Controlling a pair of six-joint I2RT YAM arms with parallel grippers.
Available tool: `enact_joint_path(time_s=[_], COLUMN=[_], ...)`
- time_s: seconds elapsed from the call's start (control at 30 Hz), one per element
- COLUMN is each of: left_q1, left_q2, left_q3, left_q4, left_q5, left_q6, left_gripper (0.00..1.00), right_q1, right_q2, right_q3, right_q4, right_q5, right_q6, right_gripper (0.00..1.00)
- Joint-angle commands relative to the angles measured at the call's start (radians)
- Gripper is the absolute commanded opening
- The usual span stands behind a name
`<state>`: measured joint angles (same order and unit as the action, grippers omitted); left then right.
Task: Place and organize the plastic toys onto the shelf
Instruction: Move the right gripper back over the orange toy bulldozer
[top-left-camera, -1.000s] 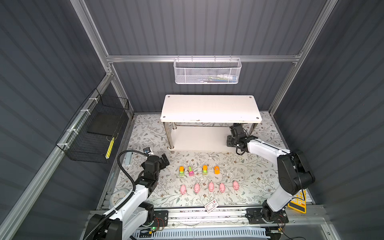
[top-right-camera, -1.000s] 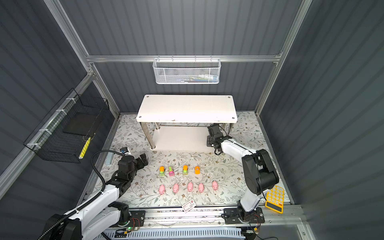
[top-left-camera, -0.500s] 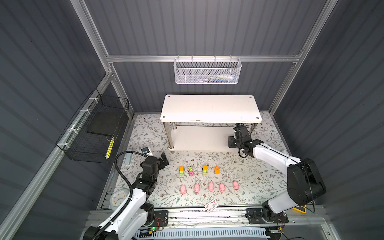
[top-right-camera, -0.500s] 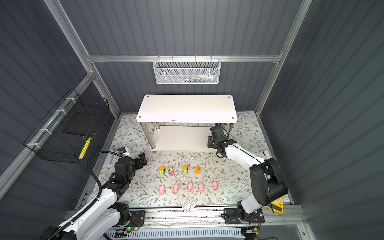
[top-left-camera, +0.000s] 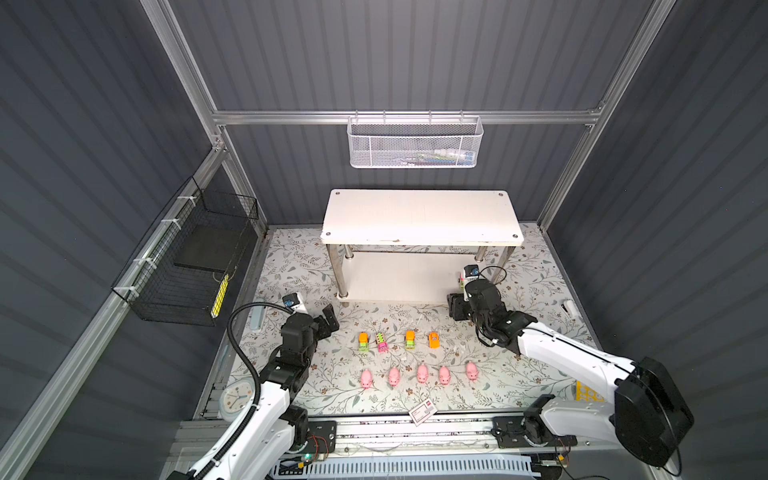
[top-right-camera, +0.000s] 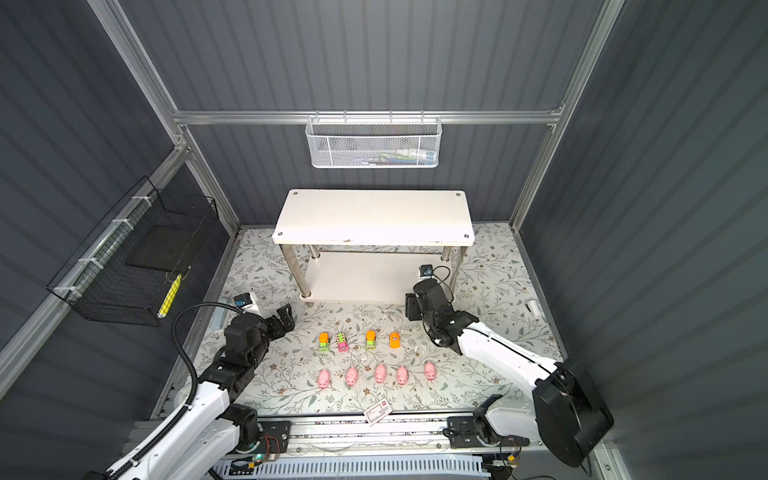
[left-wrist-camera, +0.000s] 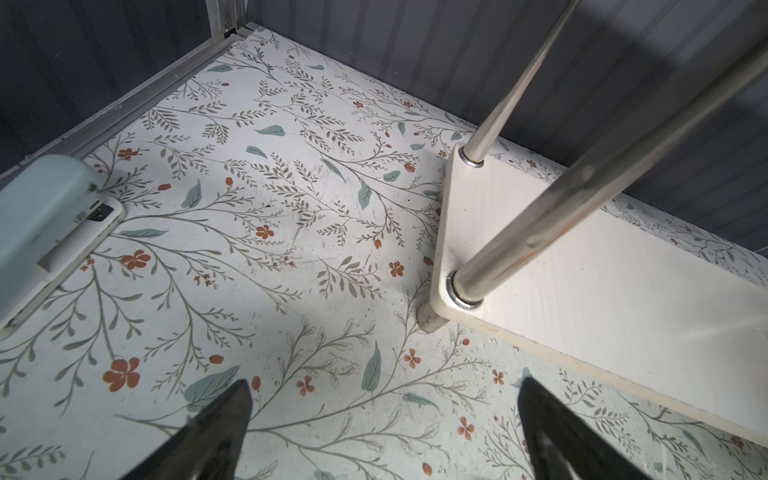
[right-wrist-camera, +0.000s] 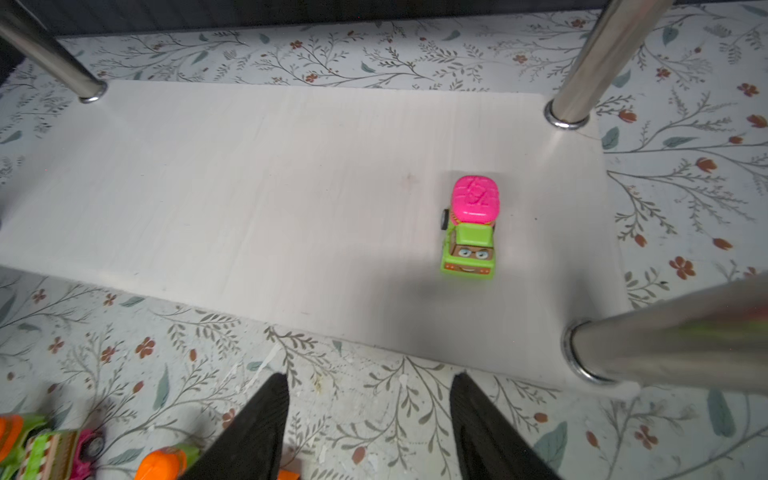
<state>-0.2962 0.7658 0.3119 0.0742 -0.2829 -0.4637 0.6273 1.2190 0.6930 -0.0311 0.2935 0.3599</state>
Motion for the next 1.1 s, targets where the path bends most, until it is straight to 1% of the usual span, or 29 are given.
enact_joint_path(time_s=[0.0, 0.13, 0.23, 0.33, 0.73, 0.87, 1.07], left_q1=[-0.008, -0.009, -0.009, -0.009, -0.011, -0.011, -0.010], left_q2=[0.021, 0.051, 0.072, 0.085, 0.096, 0.089, 0.093], left_q3=[0.033, 0.038, 0.038, 0.040, 0.026, 0.014, 0.009], left_q4=[0.017, 0.052, 0.076, 0.086, 0.110, 0.108, 0.112], left_q5=[0.018, 0.020, 0.029, 0.031, 0.018, 0.016, 0.012], left_q6=[0.023, 0.022, 0.019, 0.017, 0.009, 0.006, 0.007], left_gripper=[1.00, 1.00, 1.00, 1.00, 1.00, 1.00, 1.00], right_q1=[0.049, 0.108, 0.137, 0.166, 0.167, 0.167, 0.167], right_q2=[-0.054, -0.063, -0.037, 0.013, 0.180, 0.215, 0.238], right_q3=[-0.023, -0.023, -0.030, -0.024, 0.083, 0.095, 0.108], right_q4=[-0.027, -0.096, -0.107, -0.120, -0.242, -0.262, -0.288], right_q5=[0.059, 0.022, -0.029, -0.047, -0.166, -0.208, -0.238], right_q6=[0.036, 0.110, 0.166, 0.196, 0.165, 0.164, 0.172], right_gripper=[0.65, 0.67, 0.68, 0.69, 0.69, 0.68, 0.67])
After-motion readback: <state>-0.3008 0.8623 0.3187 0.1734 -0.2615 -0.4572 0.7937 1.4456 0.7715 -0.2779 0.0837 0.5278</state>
